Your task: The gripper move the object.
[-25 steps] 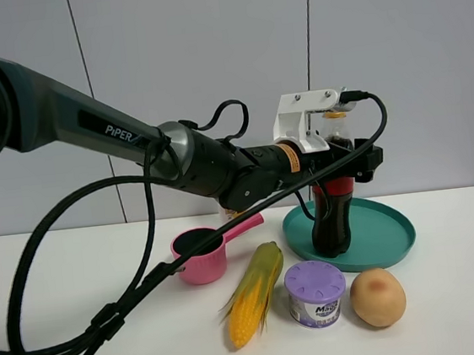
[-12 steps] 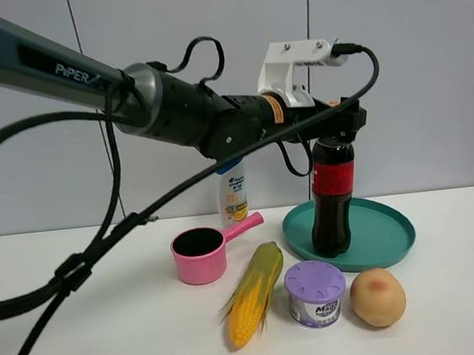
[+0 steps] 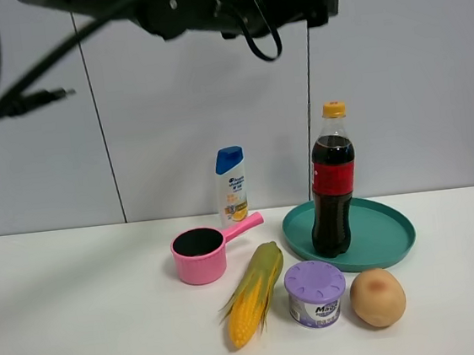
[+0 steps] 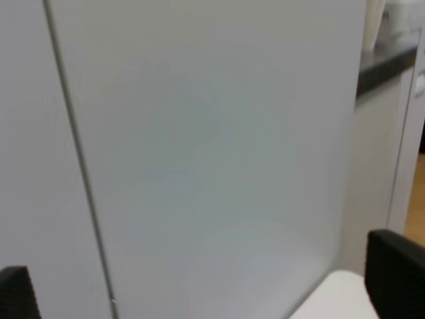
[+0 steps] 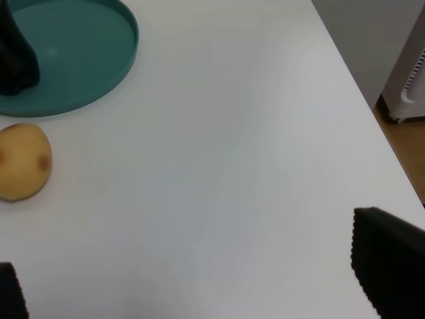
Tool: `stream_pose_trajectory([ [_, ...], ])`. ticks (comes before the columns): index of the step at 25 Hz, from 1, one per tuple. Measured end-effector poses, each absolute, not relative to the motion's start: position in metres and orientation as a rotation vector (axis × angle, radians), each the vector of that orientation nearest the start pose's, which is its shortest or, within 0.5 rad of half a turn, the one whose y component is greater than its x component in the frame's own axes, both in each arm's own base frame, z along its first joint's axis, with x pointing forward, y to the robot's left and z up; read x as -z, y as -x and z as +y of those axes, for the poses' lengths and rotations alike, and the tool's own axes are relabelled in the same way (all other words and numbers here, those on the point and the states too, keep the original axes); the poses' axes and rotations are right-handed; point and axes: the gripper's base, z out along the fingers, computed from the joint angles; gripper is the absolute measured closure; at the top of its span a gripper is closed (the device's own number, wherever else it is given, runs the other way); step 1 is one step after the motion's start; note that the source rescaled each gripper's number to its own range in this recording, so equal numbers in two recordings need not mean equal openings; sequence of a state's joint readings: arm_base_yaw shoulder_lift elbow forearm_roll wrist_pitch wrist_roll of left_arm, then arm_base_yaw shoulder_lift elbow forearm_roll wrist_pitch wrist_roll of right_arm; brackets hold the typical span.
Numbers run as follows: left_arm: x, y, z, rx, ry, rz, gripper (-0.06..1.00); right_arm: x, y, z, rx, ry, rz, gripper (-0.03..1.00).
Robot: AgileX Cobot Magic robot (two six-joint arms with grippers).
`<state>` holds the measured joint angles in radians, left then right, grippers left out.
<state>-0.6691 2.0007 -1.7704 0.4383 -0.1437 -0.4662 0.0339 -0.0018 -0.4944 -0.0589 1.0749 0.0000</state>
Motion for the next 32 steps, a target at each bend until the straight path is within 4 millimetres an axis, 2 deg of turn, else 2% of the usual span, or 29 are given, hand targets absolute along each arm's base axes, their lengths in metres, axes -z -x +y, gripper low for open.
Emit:
stream_pose_trajectory([
  [3,-0.380,-0.384,-0.276,0.495,-0.482,1.585,-0.04,-0.275,0.005,-0.005,0.050,0.032,2.061,-0.03],
  [6,-0.406,-0.383,-0.229,0.369,-0.384,1.678,-0.04,-0.275,0.005,-0.005,0.050,0.032,2.061,-0.03],
  [9,-0.438,-0.377,-0.173,0.253,-0.256,1.723,-0.04,-0.275,0.005,-0.005,0.050,0.032,2.061,-0.03],
  [12,-0.466,-0.363,-0.118,0.151,-0.122,1.737,-0.04,-0.275,0.005,-0.005,0.050,0.032,2.061,-0.03],
  [16,-0.483,-0.334,-0.044,0.023,0.045,1.719,-0.04,-0.275,0.005,-0.005,0.050,0.032,2.061,-0.03],
  [20,-0.472,-0.292,0.018,-0.102,0.180,1.687,-0.04,-0.275,0.005,-0.005,0.050,0.032,2.061,-0.03],
  [23,-0.454,-0.251,0.048,-0.163,0.263,1.641,-0.04,-0.275,0.005,-0.005,0.050,0.032,2.061,-0.03],
  [26,-0.434,-0.203,0.058,-0.168,0.339,1.582,-0.04,-0.275,0.005,-0.005,0.050,0.032,2.061,-0.03],
  [32,-0.381,-0.123,0.039,-0.068,0.431,1.525,-0.04,-0.275,0.005,-0.005,0.050,0.032,2.061,-0.03],
])
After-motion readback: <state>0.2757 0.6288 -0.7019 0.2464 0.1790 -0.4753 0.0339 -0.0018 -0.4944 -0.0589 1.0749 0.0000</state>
